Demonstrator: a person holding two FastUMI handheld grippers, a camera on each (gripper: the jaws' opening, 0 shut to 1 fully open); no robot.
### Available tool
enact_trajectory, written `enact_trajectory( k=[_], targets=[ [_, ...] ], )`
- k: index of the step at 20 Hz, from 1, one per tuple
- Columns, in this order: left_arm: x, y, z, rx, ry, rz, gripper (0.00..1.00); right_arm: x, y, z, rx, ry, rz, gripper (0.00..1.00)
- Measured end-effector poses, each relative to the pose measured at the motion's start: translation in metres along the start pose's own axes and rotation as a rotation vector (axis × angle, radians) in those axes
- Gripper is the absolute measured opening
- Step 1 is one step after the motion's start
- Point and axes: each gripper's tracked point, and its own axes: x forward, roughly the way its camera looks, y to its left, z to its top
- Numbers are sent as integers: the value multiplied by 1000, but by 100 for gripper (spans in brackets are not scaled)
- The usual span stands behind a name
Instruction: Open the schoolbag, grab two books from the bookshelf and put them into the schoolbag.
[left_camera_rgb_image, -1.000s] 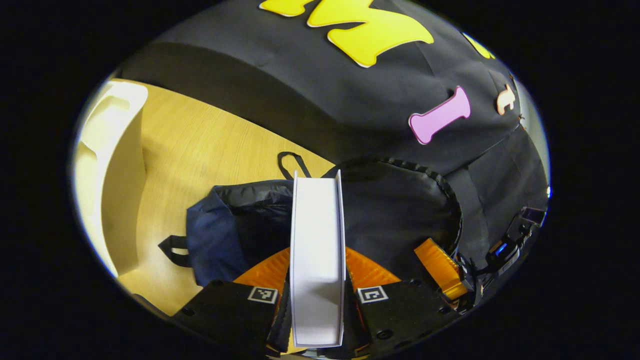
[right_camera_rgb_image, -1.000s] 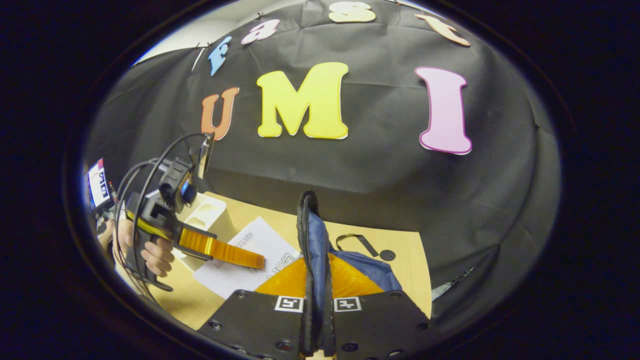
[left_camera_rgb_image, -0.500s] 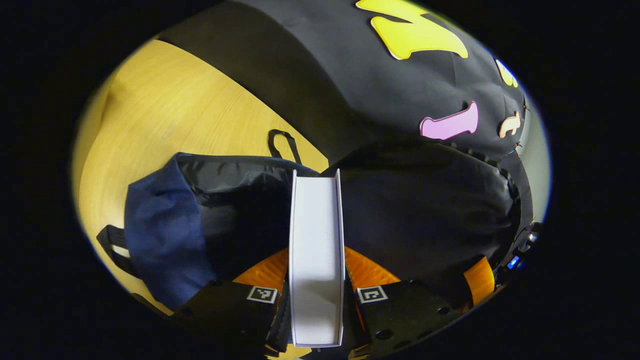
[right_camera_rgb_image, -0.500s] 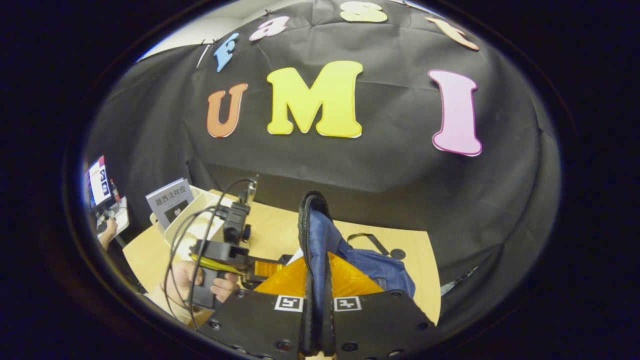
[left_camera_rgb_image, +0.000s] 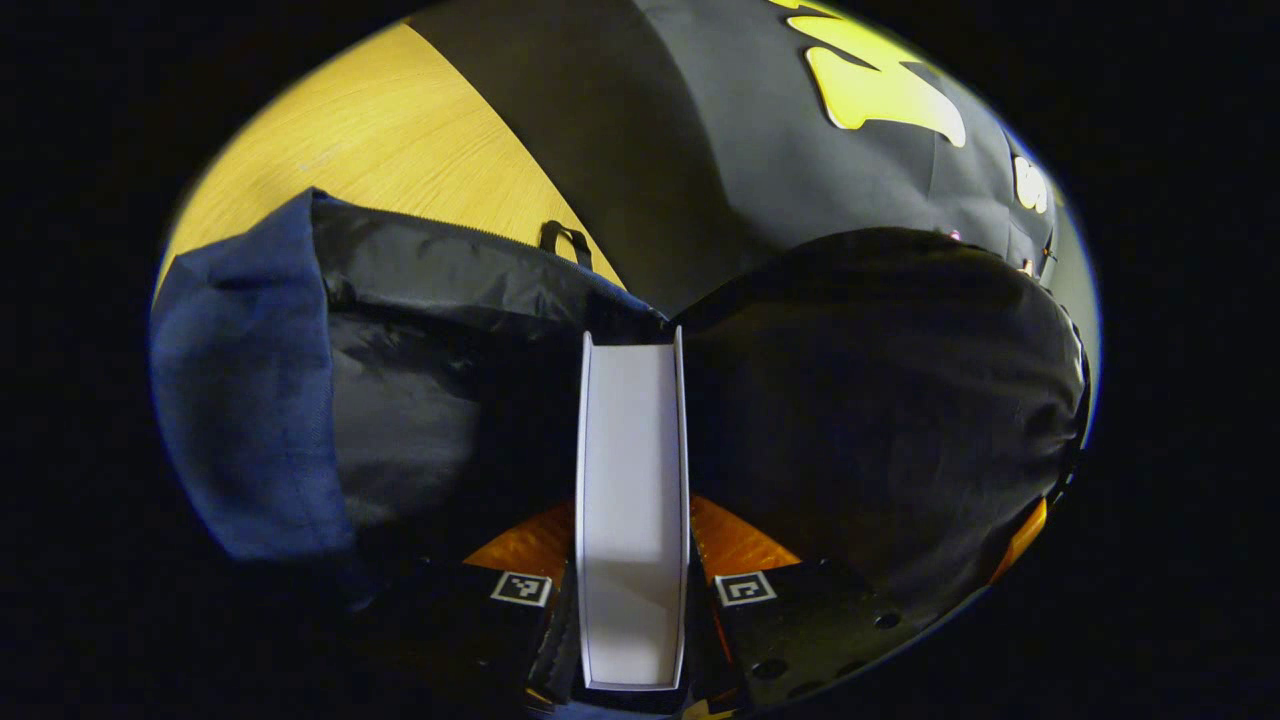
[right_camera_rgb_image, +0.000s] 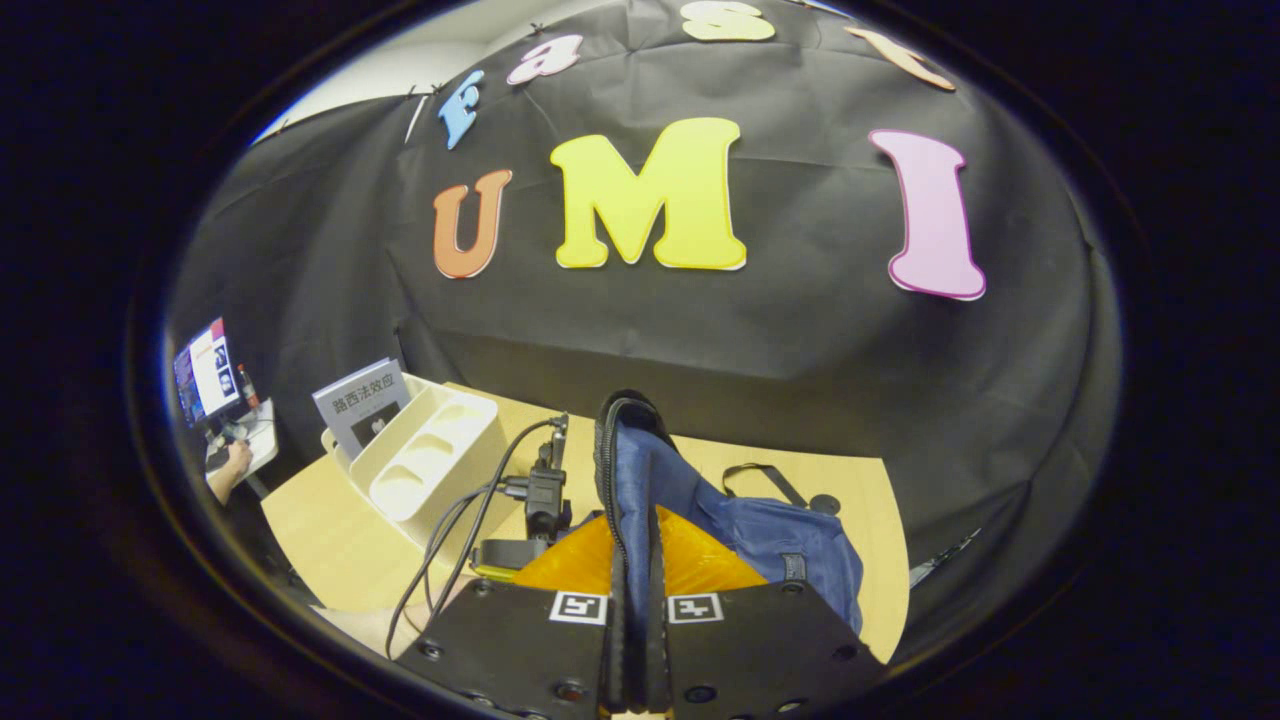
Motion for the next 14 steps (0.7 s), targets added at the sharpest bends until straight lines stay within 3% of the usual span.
enact_trajectory(
  k=[3,4,6,8,14],
  targets=[
    [1,8,-2,49,2,38,41,-2,-6,-1,24,-10,8,7],
    [-2,23,-4,101,12,101,55,-3,-7,-2,34,-11,12,7],
    [-12,44,-8,170,38,210,71,-6,-12,-6,38,-21,12,7],
    [-26,49,-11,213,58,250,79,-6,-14,-10,49,-25,21,7],
    [-56,37,-6,329,63,335,83,-9,-20,-20,31,-26,11,7]
  ],
)
